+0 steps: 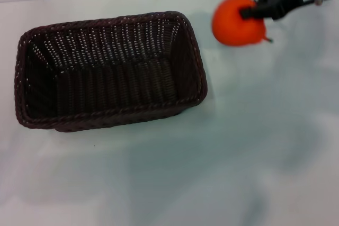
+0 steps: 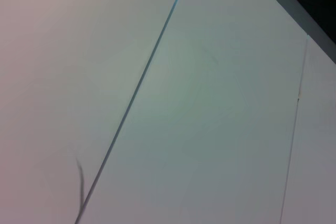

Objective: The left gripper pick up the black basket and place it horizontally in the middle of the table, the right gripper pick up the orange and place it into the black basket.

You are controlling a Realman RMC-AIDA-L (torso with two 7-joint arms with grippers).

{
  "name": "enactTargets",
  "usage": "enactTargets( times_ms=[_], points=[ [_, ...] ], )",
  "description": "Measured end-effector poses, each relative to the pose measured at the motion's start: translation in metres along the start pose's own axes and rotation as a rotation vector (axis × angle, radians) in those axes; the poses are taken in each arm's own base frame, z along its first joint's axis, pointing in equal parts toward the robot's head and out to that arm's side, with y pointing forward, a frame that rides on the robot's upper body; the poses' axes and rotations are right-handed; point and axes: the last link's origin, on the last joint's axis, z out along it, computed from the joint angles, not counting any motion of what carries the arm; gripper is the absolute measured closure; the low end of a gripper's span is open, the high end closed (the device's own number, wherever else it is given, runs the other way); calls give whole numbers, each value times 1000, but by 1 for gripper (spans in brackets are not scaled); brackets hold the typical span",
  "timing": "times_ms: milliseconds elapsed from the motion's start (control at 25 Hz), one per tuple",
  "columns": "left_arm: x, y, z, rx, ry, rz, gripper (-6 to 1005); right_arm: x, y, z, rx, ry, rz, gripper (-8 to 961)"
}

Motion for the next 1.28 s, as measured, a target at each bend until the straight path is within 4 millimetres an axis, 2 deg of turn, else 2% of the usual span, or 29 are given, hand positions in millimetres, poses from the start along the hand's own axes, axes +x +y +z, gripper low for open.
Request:
enactTargets(
  times_ms=[120, 200, 240, 280, 400, 520, 600, 720, 960, 1120, 1280],
  points=[
    [0, 0, -1, 3, 0, -16, 432, 19, -9, -1, 51, 153, -15, 741],
    [0, 0, -2, 3, 1, -22, 432, 33, -22, 5, 112, 248, -35, 758],
    [0, 0, -2, 2, 1, -22, 432, 45, -36, 18, 168, 299, -60, 767],
    [-1, 1, -2, 2, 1, -23, 432, 45, -36, 18, 168, 299, -60, 777],
    [-2, 1, -3, 4, 1, -30, 433, 59, -64, 49, 241, 309, -107, 803],
    [-2, 1, -3, 5, 1, -33, 433, 66, -85, 78, 288, 272, -135, 825],
    [-3, 1, -3, 4, 1, -34, 433, 67, -93, 92, 299, 237, -143, 839],
    [-3, 2, -3, 2, 0, -36, 433, 65, -94, 99, 295, 220, -140, 758],
    [-5, 2, -4, 7, 1, -45, 433, 58, -92, 97, 296, 230, -118, 578],
    [-4, 2, -4, 2, 1, -44, 433, 53, -85, 85, 286, 325, -96, 401],
    [-6, 4, -4, -11, -7, -42, 433, 40, -63, 63, 189, 520, -18, 269]
  ],
)
